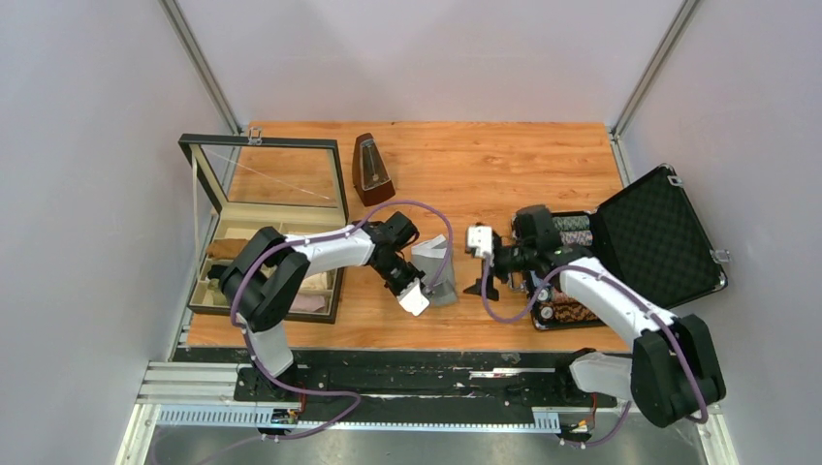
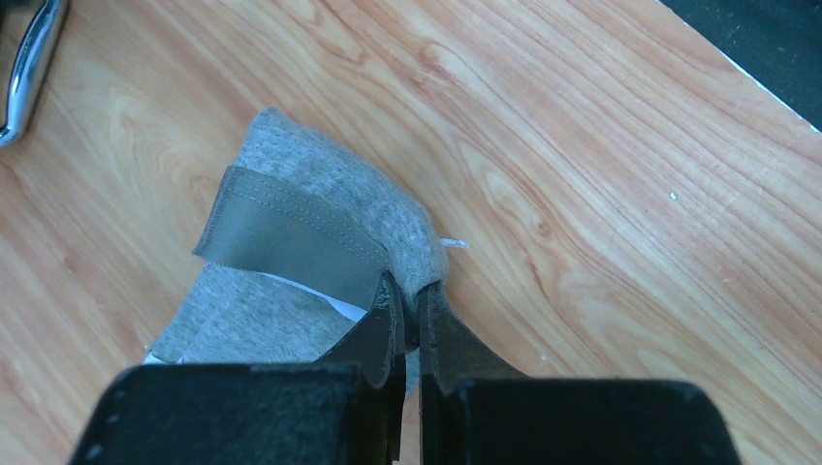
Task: Roll the underwear
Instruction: Roll the underwear to the center of the board.
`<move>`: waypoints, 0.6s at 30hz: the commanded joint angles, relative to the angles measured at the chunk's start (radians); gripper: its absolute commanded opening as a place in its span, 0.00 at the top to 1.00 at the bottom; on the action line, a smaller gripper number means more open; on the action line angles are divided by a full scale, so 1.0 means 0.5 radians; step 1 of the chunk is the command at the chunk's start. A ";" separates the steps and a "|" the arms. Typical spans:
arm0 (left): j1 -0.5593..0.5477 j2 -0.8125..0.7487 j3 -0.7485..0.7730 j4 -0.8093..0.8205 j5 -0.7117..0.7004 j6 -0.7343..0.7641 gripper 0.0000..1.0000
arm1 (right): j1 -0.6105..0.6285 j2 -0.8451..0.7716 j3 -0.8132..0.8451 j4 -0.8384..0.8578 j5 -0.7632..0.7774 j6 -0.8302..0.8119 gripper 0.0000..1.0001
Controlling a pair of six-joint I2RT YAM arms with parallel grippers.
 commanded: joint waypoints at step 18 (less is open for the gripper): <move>0.179 0.243 0.432 -0.558 0.345 -0.083 1.00 | 0.545 0.144 -0.386 0.686 0.082 -0.817 0.31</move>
